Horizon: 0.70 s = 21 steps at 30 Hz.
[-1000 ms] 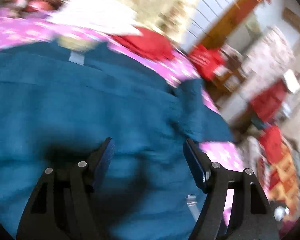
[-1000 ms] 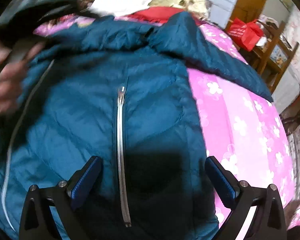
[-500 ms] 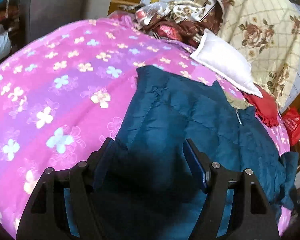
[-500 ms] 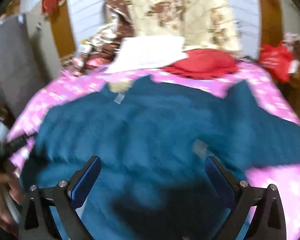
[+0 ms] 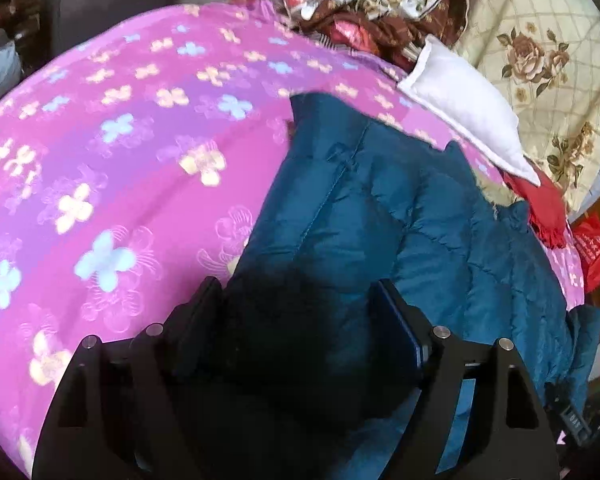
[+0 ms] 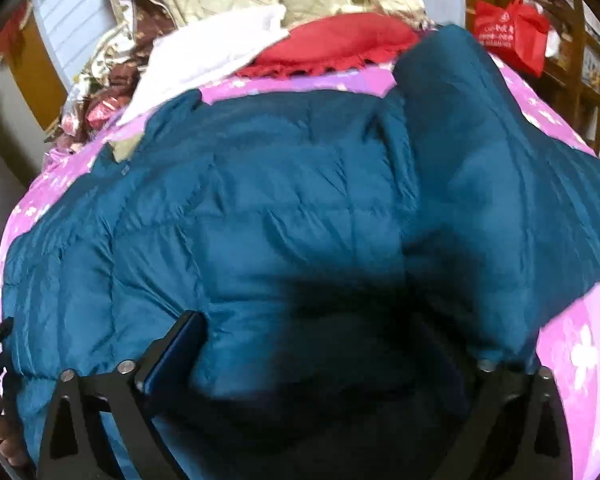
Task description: Fold large clothes
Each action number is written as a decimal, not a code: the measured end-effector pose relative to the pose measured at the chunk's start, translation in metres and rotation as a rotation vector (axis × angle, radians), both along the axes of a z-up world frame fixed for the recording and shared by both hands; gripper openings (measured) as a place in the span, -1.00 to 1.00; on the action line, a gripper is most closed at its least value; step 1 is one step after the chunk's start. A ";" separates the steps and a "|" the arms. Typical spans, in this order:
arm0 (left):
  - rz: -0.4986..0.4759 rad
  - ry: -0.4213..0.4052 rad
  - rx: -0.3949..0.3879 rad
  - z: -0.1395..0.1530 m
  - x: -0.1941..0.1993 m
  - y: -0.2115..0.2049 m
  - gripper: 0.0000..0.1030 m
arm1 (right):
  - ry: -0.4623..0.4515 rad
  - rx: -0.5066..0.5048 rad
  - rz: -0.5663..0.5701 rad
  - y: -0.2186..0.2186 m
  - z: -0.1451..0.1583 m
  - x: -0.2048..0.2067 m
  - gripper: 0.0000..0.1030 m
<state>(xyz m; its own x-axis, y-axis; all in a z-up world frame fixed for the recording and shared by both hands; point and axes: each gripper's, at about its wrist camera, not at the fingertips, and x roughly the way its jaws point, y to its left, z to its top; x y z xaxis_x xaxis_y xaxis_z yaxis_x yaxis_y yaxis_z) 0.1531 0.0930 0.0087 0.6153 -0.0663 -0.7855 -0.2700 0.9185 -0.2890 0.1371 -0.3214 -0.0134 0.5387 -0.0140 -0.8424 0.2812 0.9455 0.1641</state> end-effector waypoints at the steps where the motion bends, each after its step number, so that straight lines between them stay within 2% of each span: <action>1: -0.006 -0.023 0.018 0.005 -0.002 -0.003 0.52 | -0.003 0.003 -0.042 -0.003 0.008 -0.004 0.93; 2: -0.017 -0.036 0.042 0.007 -0.002 -0.007 0.52 | -0.041 0.007 -0.070 -0.004 0.019 -0.007 0.91; 3: -0.029 -0.036 0.061 0.007 0.001 -0.010 0.53 | -0.092 0.001 -0.052 0.001 0.030 -0.006 0.91; 6: -0.073 0.025 0.103 -0.010 0.011 -0.019 0.56 | -0.178 -0.080 0.077 0.027 0.040 0.009 0.91; 8: -0.069 0.021 0.118 -0.013 0.012 -0.020 0.59 | -0.114 -0.074 0.104 0.029 0.019 0.018 1.00; 9: -0.068 0.024 0.117 -0.013 0.012 -0.020 0.60 | -0.024 -0.021 0.113 0.024 -0.004 0.024 1.00; 10: -0.066 0.032 0.122 -0.013 0.013 -0.021 0.60 | -0.085 -0.043 0.118 0.023 -0.002 0.021 1.00; 14: -0.060 0.030 0.151 -0.006 0.008 -0.026 0.59 | -0.048 -0.041 0.152 0.021 -0.001 0.018 1.00; 15: -0.061 0.009 0.147 0.000 0.003 -0.028 0.59 | -0.053 -0.039 0.143 0.023 0.002 0.016 0.99; 18: -0.098 -0.084 0.152 0.023 -0.013 -0.041 0.59 | -0.187 -0.040 0.046 -0.002 0.035 0.001 0.97; 19: -0.120 -0.111 0.172 0.028 -0.018 -0.048 0.59 | -0.266 -0.076 -0.023 -0.020 0.053 -0.015 0.98; 21: -0.174 -0.125 0.203 0.030 -0.024 -0.063 0.60 | -0.343 -0.125 -0.150 -0.058 0.072 -0.041 0.98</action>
